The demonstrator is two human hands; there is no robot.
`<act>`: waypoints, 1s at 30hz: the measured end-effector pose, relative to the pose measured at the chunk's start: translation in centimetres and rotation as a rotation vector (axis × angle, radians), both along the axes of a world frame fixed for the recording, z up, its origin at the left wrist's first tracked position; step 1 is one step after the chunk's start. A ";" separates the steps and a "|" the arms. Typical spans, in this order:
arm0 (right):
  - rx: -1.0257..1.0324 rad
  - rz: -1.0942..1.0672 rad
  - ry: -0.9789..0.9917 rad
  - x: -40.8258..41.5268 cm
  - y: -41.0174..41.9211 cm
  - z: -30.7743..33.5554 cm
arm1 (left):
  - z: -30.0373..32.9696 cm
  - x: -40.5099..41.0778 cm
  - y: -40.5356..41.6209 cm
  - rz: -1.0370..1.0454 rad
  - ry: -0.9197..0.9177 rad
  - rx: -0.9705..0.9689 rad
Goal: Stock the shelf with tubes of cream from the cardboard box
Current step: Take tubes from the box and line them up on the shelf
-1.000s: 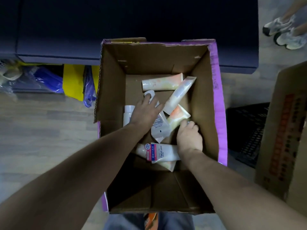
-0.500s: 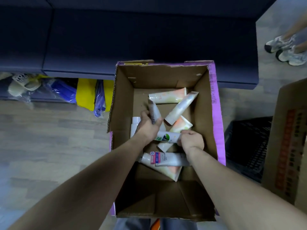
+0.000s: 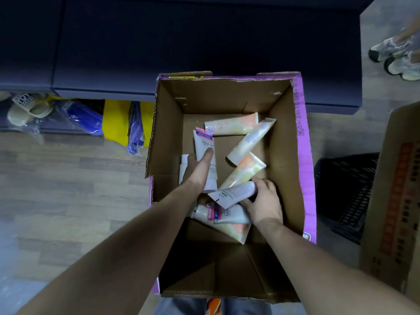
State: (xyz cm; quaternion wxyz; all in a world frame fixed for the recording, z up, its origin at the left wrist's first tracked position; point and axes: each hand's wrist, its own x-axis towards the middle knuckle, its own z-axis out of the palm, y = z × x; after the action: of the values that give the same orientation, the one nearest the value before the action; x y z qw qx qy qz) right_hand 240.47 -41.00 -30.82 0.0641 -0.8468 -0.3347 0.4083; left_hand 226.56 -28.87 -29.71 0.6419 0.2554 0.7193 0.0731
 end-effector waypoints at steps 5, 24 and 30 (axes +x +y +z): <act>0.007 0.036 -0.034 -0.8 -0.7 -0.1 | -0.4 0.0 0.7 0.040 0.152 0.112; 0.008 -0.307 -0.032 -0.3 2.8 1.2 | 0.7 0.4 -1.8 -0.233 0.166 0.071; -0.025 -0.279 -0.020 -0.2 3.0 1.8 | 1.5 0.5 -2.4 -0.334 0.240 0.150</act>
State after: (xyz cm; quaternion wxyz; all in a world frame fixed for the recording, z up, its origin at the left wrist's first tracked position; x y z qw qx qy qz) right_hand 240.22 -38.02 -29.00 0.1064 -0.8898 -0.2091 0.3914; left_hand 227.10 -31.31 -28.18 0.5341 0.4249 0.7308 -0.0120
